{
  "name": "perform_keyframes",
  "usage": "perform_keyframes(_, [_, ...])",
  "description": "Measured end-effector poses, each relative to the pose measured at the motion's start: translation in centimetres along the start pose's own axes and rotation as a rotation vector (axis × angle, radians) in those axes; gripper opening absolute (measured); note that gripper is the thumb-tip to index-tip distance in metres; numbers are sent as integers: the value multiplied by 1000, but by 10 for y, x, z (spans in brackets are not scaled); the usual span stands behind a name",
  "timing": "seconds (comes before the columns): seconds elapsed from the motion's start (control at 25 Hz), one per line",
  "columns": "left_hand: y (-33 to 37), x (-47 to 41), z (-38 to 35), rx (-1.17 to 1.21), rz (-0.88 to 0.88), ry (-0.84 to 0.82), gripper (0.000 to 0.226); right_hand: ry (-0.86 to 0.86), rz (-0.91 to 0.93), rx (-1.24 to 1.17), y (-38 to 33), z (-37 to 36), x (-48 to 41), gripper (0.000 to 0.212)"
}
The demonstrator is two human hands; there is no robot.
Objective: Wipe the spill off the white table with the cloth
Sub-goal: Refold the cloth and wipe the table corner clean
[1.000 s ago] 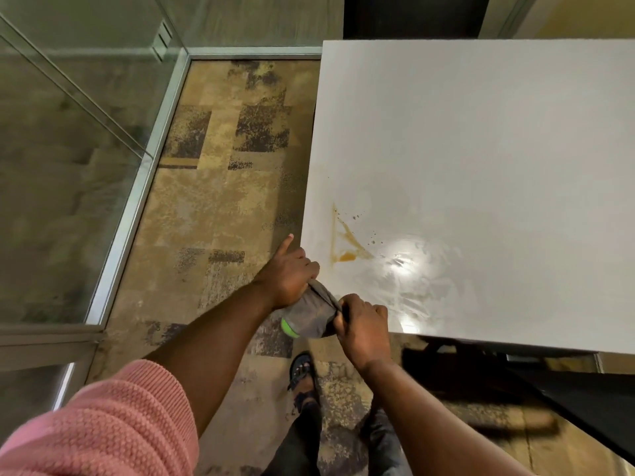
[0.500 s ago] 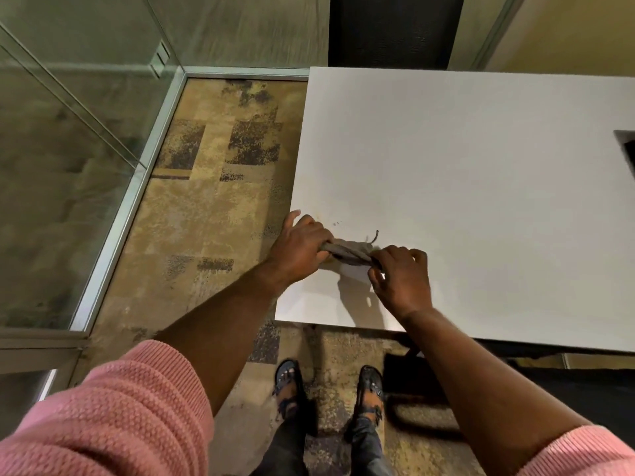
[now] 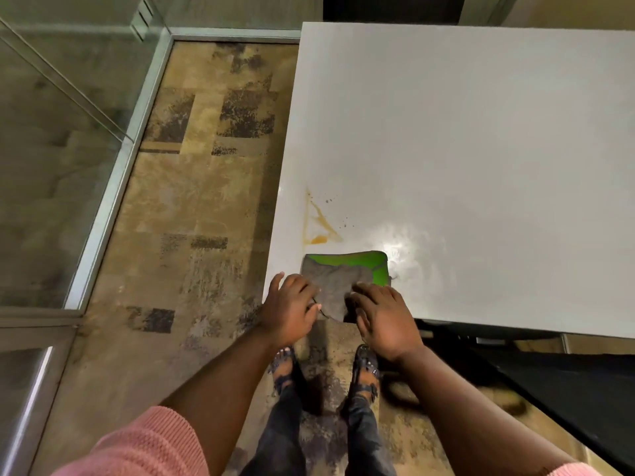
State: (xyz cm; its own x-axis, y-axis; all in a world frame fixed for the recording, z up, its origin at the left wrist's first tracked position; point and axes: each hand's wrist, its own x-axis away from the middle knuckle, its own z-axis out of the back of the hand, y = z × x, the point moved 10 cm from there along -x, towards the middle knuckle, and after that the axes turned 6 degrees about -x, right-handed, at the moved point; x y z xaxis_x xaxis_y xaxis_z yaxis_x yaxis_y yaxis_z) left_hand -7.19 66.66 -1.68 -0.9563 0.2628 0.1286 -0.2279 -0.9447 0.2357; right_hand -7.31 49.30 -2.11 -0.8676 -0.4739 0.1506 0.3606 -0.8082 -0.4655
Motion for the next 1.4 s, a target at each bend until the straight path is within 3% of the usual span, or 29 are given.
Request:
perform_keyframes(0.12, [-38, -2, -6, 107, 295, 54, 54, -76, 51, -8, -12, -27, -28, 56])
perform_keyframes(0.2, [-57, -9, -22, 131, 359, 26, 66, -131, 84, 38, -17, -51, -42, 61])
perform_keyframes(0.44, [-83, -34, -47, 134, 311, 58, 85, -134, 83, 185, -19, -89, -68, 66])
perform_keyframes(0.68, [-93, -37, -52, 250, 372, 123, 83, -110, 124, 190, -44, -95, -123, 70])
perform_keyframes(0.96, [-95, -39, -58, 205, 434, 130, 85, -90, 137, 209, -39, -78, -194, 68])
perform_keyframes(1.2, [-92, -39, -56, 135, 444, 79, 89, -12, 136, 186, -33, -74, -183, 66])
perform_keyframes(1.4, [-87, -41, -58, 37, 435, 0, 80, 70, 28, 190, 13, -62, -121, 67])
